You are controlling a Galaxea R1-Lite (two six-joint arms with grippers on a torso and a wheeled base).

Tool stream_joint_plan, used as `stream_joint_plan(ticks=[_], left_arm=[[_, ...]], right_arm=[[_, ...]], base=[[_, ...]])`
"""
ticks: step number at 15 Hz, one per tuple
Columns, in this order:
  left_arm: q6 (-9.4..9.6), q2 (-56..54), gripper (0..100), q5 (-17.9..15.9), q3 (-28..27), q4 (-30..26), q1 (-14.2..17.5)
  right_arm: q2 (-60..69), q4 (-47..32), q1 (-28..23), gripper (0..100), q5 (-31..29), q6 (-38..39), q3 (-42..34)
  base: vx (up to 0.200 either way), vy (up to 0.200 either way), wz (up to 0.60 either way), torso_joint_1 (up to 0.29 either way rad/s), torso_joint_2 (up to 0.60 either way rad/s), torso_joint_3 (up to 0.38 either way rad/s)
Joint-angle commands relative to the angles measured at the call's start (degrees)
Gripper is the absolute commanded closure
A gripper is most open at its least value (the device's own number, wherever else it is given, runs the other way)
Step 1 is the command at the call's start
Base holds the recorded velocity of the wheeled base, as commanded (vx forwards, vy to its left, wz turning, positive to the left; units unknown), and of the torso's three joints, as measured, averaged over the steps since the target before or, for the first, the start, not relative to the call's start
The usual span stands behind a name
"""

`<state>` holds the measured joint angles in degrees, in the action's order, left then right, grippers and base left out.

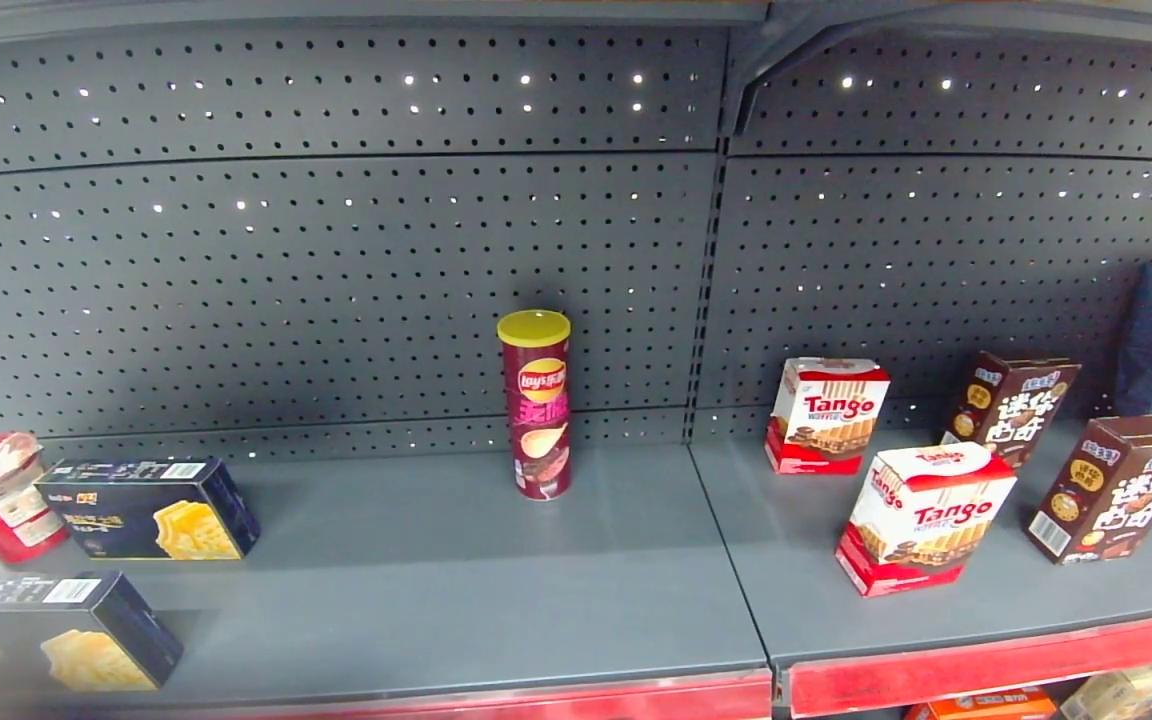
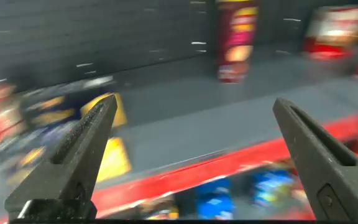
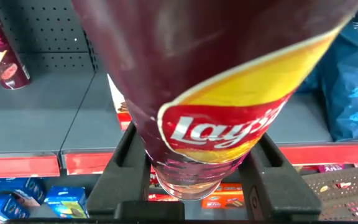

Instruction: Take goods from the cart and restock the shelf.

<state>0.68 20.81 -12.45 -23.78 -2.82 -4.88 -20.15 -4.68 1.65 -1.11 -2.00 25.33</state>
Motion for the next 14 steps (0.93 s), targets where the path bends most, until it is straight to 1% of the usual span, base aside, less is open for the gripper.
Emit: stream_joint_plan(ticks=[1, 2, 3, 4, 5, 6, 7, 8, 9, 10, 11, 12, 13, 14], left_arm=[[-3.76, 18.74, 0, -2.93, -7.33, 3.69, -13.14], [-5.87, 22.26, 0, -0.12, -9.35, 3.26, -18.15], [-8.33, 24.98, 0, 0.76, -10.49, 2.9, -22.63], [-9.12, 26.92, 0, 0.67, -10.76, 3.17, -23.69], [-9.03, 32.28, 0, 0.14, -11.55, 4.22, -23.25], [-9.21, 37.9, 0, -1.26, -12.6, 7.83, -22.63], [-9.3, 42.03, 0, -3.9, -13.22, 11.08, -21.05], [-8.68, 46.25, 0, -7.5, -13.31, 14.24, -18.59], [-7.98, 50.21, 0, -9.97, -13.48, 17.76, -16.66], [-7.54, 52.58, 0, -10.58, -13.57, 20.04, -15.95], [-5.69, 58.38, 0, -10.67, -13.92, 25.58, -13.32], [-3.85, 61.81, 0, -10.4, -14.36, 28.48, -11.74], [-0.59, 67.17, 0, -9.79, -15.42, 32.79, -8.75], [0.46, 70.07, 0, -9.7, -16.56, 34.81, -7.34]], right_arm=[[0.2, 0.02, 0.02, 100, -0.03, -0.02, -0.37], [0.46, 0.02, -0.06, 100, -0.03, -0.02, -0.72], [0.82, 0.02, -0.06, 100, -0.03, -0.02, -0.9], [0.9, 0.02, -0.06, 100, -0.03, -0.02, -0.9], [0.9, 0.02, -0.06, 100, -0.03, -0.02, -0.99], [0.9, 0.02, -0.06, 100, -0.12, -0.02, -0.99], [0.64, 0.02, -0.06, 100, -0.12, -0.02, -0.9], [0.46, 0.02, -0.06, 100, -0.3, -0.02, -0.9], [0.38, 0.02, -0.06, 100, -1.09, -0.02, -0.9], [0.38, 0.02, -0.06, 100, -1.35, -0.02, -0.99], [0.38, 0.02, -0.06, 100, -1.97, -0.02, -1.16], [0.38, 0.02, -0.06, 100, -2.14, -0.02, -1.16], [0.29, 0.02, -0.06, 100, -2.23, -0.02, -1.07], [0.29, 0.02, -0.06, 100, -2.23, -0.02, -1.07]], base=[[0.0, 0.0, 0.0, 0.0, 0.0, 0.0], [0.0, 0.0, 0.0, 0.0, 0.0, 0.0], [0.0, 0.0, 0.0, 0.0, 0.0, 0.0], [0.0, 0.0, 0.0, 0.0, 0.0, 0.0], [0.0, 0.0, 0.0, 0.0, 0.0, 0.0], [0.0, 0.0, 0.0, 0.0, 0.0, 0.0], [0.0, 0.0, 0.0, 0.0, 0.0, 0.0], [0.0, 0.0, 0.0, 0.0, 0.0, 0.0], [0.0, 0.0, 0.0, 0.0, 0.0, 0.0], [0.0, 0.0, 0.0, 0.0, 0.0, 0.0], [0.0, 0.0, 0.0, 0.0, 0.0, 0.0], [0.0, 0.0, 0.0, 0.0, 0.0, 0.0], [0.0, 0.0, 0.0, 0.0, 0.0, 0.0], [0.0, 0.0, 0.0, 0.0, 0.0, 0.0]])
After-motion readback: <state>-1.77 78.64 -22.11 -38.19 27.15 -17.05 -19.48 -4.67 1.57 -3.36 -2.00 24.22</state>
